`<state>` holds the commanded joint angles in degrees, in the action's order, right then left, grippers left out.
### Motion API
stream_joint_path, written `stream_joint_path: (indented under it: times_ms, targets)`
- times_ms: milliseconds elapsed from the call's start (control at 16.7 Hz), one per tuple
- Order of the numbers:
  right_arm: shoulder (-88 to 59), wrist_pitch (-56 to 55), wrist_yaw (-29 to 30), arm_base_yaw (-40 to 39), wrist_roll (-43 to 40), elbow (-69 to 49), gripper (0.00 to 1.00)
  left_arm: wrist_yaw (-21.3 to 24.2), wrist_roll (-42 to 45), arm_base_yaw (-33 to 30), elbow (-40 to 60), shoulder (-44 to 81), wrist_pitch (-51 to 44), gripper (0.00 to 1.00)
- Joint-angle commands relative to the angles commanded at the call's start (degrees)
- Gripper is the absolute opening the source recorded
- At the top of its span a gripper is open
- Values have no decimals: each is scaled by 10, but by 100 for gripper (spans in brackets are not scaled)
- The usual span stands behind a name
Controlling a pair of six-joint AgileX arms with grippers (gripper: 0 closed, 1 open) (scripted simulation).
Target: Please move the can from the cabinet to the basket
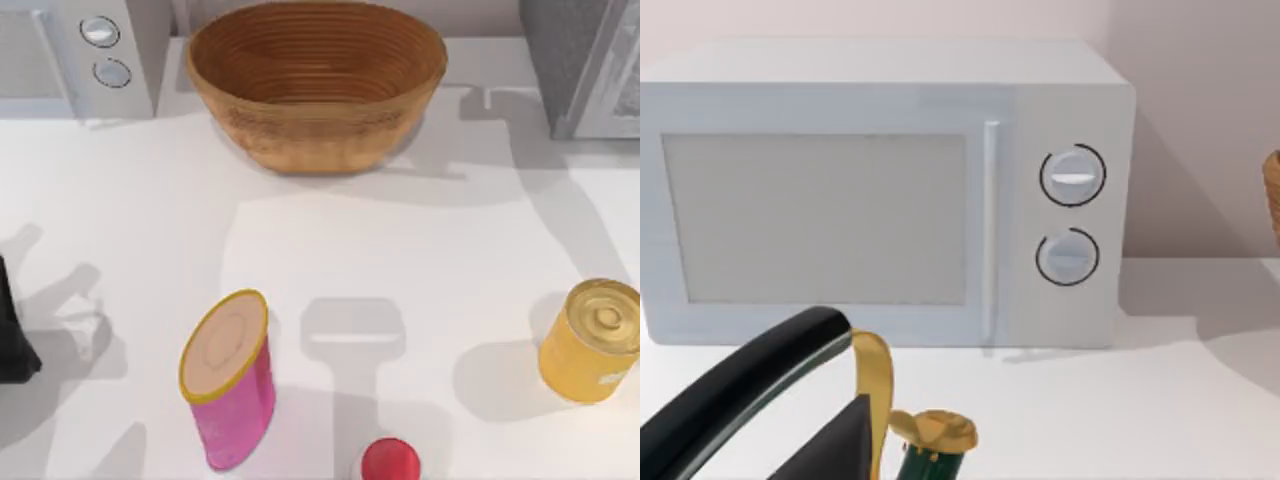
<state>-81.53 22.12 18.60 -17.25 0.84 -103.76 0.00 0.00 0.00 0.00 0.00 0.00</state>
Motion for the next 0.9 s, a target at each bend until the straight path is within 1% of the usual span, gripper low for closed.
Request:
stream_joint_path:
  times_ms: [240, 360, 660, 900]
  targets:
    - [-41, -12, 59, -55, 0, -26, 100, 0, 0, 0, 0, 0, 0, 100]
    - [-51, -17, 73, -67, 0, -34, 100, 0, 0, 0, 0, 0, 0, 100]
    - [-57, -16, 68, -63, 0, -40, 100, 0, 0, 0, 0, 0, 0, 100]
    - [-119, -12, 50, -44, 0, -107, 100, 0, 0, 0, 0, 0, 0, 100]
